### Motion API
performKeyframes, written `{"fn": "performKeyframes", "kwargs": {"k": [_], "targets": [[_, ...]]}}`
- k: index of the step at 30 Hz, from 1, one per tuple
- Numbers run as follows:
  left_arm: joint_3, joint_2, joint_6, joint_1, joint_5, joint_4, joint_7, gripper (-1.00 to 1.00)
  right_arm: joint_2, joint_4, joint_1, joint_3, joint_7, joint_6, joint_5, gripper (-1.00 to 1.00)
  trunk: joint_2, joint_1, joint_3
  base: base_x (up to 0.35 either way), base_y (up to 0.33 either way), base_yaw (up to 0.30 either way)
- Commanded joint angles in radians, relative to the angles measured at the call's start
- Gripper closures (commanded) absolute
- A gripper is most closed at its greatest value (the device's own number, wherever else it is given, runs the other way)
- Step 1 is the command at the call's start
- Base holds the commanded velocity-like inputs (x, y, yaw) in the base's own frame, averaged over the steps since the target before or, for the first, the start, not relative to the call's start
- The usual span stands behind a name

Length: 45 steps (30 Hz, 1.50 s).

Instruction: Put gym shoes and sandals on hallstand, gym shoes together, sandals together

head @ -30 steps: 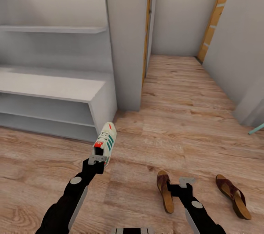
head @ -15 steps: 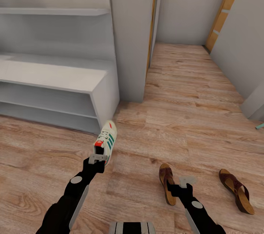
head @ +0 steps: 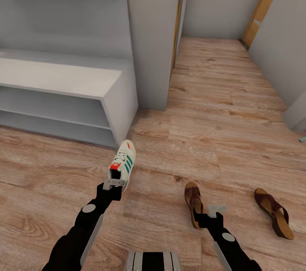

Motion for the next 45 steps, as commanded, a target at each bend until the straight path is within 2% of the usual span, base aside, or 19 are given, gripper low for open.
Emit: {"fn": "performKeyframes", "kwargs": {"k": [1,17,33,40,45], "targets": [[0.000,0.000,0.005,0.000,-0.002,-0.002,-0.001,1.00,0.000,-0.001,0.000,-0.001,0.000,0.000,-0.001,-1.00,-0.001,0.000,-0.006,0.000,0.000,0.000],[-0.001,0.000,0.005,0.000,-0.002,-0.002,-0.001,1.00,0.000,-0.002,0.000,-0.001,0.000,0.000,-0.001,-1.00,-0.004,0.007,-0.080,0.000,0.000,0.000],[-0.001,-0.001,0.005,0.000,-0.004,-0.002,-0.001,1.00,0.000,-0.002,0.000,-0.001,0.000,0.000,-0.001,-1.00,-0.008,0.015,-0.164,0.000,0.000,0.000],[-0.002,-0.001,0.005,0.000,-0.004,-0.002,-0.001,1.00,0.000,-0.002,0.000,-0.001,0.000,0.000,-0.001,-1.00,-0.008,0.015,-0.167,0.000,0.000,0.017],[-0.002,-0.001,0.005,0.000,-0.004,-0.002,-0.001,1.00,0.000,-0.002,0.000,-0.001,0.000,0.000,-0.001,-1.00,-0.008,0.015,-0.178,0.000,0.000,0.093]]}}
